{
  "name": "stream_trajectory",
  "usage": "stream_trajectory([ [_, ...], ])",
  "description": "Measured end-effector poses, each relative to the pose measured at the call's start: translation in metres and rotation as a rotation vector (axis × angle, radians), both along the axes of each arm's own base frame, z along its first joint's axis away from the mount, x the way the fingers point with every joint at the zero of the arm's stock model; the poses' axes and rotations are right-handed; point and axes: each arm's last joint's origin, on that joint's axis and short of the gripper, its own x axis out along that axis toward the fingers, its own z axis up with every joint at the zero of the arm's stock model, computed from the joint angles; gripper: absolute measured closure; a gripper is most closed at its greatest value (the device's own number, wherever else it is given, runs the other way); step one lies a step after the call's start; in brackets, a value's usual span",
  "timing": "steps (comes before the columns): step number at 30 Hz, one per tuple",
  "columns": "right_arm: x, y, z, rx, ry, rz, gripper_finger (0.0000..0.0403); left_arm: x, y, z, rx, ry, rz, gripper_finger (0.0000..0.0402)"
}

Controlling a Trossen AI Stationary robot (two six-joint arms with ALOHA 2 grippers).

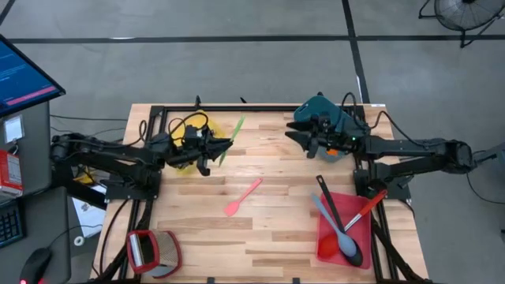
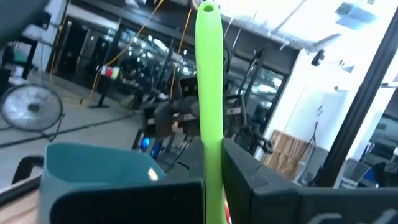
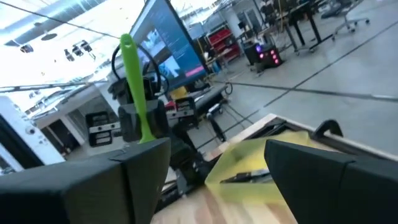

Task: Pick & Place Kitchen Items
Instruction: Put the green spatula into the green bin

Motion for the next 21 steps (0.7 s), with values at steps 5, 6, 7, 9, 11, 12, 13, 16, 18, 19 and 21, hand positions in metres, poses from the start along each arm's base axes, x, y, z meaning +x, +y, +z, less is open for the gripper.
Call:
stream_trajectory([
  [5, 0.010, -0.005, 0.006, -0.043, 0.014, -0.014, 0.0145, 0.012, 0.000, 0.000, -0.009, -0.032, 0.001, 0.0395],
  [6, 0.014, -0.005, 0.008, -0.055, 0.017, -0.013, 0.0145, 0.017, 0.000, 0.000, -0.009, -0.027, 0.001, 0.0395],
  [7, 0.018, -0.006, 0.010, -0.066, 0.020, -0.012, 0.0145, 0.020, 0.000, -0.001, -0.009, -0.018, -0.001, 0.0395],
  [9, 0.027, -0.008, 0.013, -0.078, 0.026, -0.008, 0.0145, 0.029, 0.001, -0.004, -0.009, 0.000, -0.001, 0.0395],
  [11, 0.037, -0.010, 0.014, -0.080, 0.041, -0.007, 0.0145, 0.036, 0.002, -0.006, -0.008, 0.015, -0.005, 0.0395],
  [12, 0.042, -0.011, 0.016, -0.085, 0.040, -0.005, 0.0145, 0.039, 0.003, -0.007, -0.007, 0.021, -0.003, 0.0395],
  [13, 0.046, -0.011, 0.017, -0.098, 0.045, 0.010, 0.0145, 0.042, 0.003, -0.007, -0.007, 0.024, -0.002, 0.0395],
  [16, 0.058, -0.012, 0.018, -0.132, 0.059, 0.070, 0.0145, 0.048, 0.006, -0.005, -0.005, 0.017, 0.007, 0.0395],
  [18, 0.065, -0.012, 0.019, -0.134, 0.062, 0.103, 0.0145, 0.049, 0.009, -0.004, -0.004, 0.011, 0.014, 0.0395],
  [19, 0.068, -0.013, 0.020, -0.136, 0.061, 0.117, 0.0145, 0.049, 0.010, -0.004, -0.004, 0.011, 0.020, 0.0395],
  [21, 0.074, -0.013, 0.022, -0.145, 0.060, 0.126, 0.0145, 0.049, 0.013, -0.004, -0.003, 0.009, 0.027, 0.0395],
])
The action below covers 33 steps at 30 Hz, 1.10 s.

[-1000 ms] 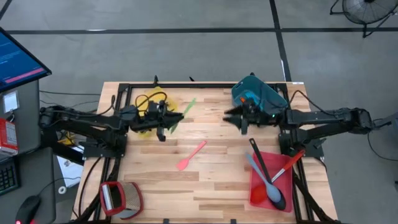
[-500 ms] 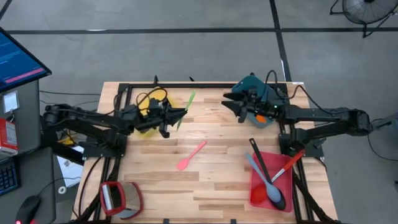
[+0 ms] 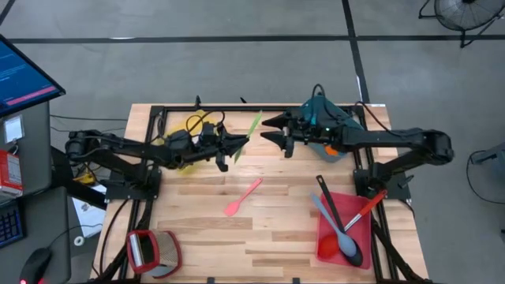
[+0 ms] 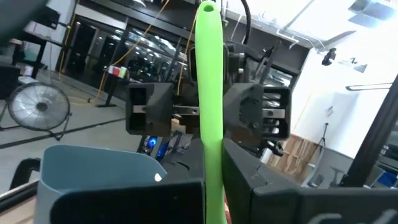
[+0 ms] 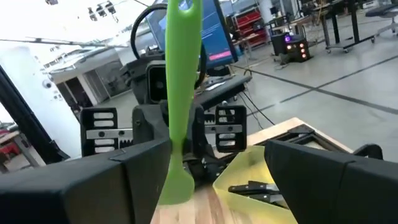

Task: Pick & Place Kitchen Items
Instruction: Put the green spatula into the green bin

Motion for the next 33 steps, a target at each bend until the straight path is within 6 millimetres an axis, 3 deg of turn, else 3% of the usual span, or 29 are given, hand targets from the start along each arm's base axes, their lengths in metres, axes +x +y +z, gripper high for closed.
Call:
stream_trajectory([
  [15, 0.045, -0.005, 0.007, -0.022, 0.005, 0.100, 0.0145, 0.000, 0.001, 0.000, 0.023, 0.005, -0.005, 0.0395],
  [21, 0.050, -0.006, 0.014, -0.046, -0.011, 0.100, 0.0154, 0.000, 0.001, 0.000, 0.023, 0.006, -0.005, 0.0395],
  [26, 0.048, -0.008, 0.018, -0.056, -0.023, 0.094, 0.0229, 0.000, 0.001, 0.000, 0.029, 0.007, -0.003, 0.0395],
  [31, 0.048, -0.008, 0.018, -0.057, -0.022, 0.104, 0.0365, 0.000, 0.002, -0.001, 0.035, 0.014, 0.005, 0.0395],
  [33, 0.048, -0.006, 0.018, -0.064, -0.023, 0.113, 0.0369, 0.000, 0.001, -0.001, 0.037, 0.015, 0.001, 0.0395],
])
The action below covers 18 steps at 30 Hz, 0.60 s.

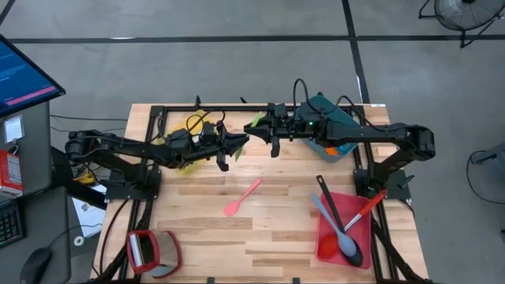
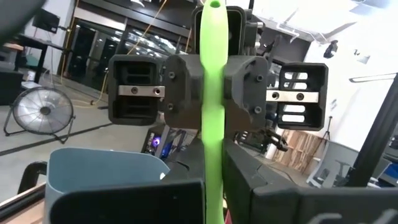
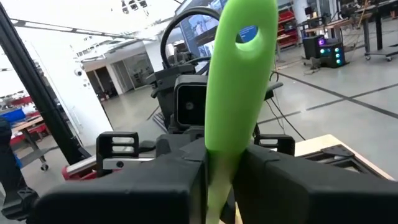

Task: Pick & Place Kitchen Items
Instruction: Put the green spatula into the green bin

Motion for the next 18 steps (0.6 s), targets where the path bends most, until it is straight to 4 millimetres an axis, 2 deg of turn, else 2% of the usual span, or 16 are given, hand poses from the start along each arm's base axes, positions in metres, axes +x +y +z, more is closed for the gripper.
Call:
stream_trajectory([
  [9, 0.000, -0.001, 0.000, 0.053, 0.005, -0.011, 0.0369, 0.000, 0.000, 0.000, 0.006, 0.004, 0.004, 0.0384],
  [12, -0.002, -0.007, -0.001, 0.073, 0.016, -0.025, 0.0369, 0.000, 0.000, -0.002, 0.009, 0.021, 0.009, 0.0355],
  [18, -0.022, -0.023, 0.009, 0.087, 0.070, -0.101, 0.0369, 0.001, 0.000, -0.006, -0.017, 0.061, -0.001, 0.0279],
])
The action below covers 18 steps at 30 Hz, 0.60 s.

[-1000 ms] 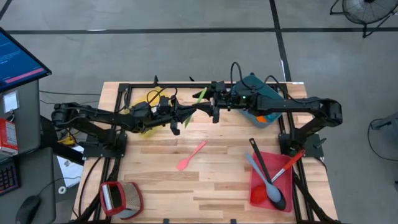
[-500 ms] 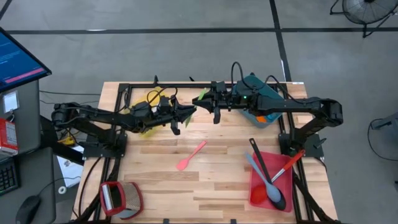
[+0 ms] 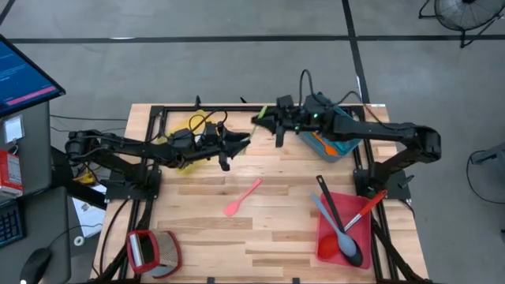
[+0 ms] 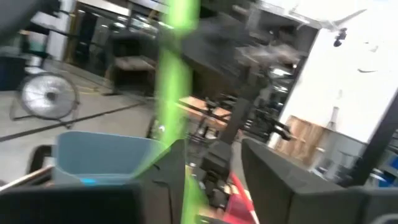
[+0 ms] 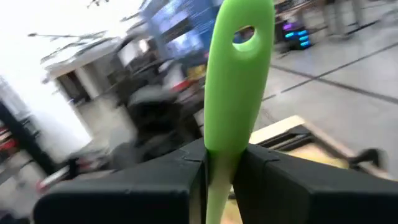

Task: Pick & Place Kitchen Items
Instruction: Put the green spatula into the green bin

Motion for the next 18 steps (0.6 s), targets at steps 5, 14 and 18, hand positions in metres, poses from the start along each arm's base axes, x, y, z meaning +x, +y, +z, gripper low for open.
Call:
stream_trajectory([
  [5, -0.030, -0.018, 0.006, 0.033, 0.127, -0.095, 0.0369, 0.000, -0.001, -0.001, -0.004, 0.006, -0.014, 0.0226],
  [14, -0.102, -0.040, -0.009, 0.140, 0.572, -0.363, 0.0369, 0.001, 0.000, -0.007, -0.047, 0.064, -0.011, 0.0201],
  [18, -0.125, -0.050, -0.022, 0.181, 0.758, -0.464, 0.0369, 0.001, 0.000, -0.008, -0.048, 0.073, -0.011, 0.0207],
])
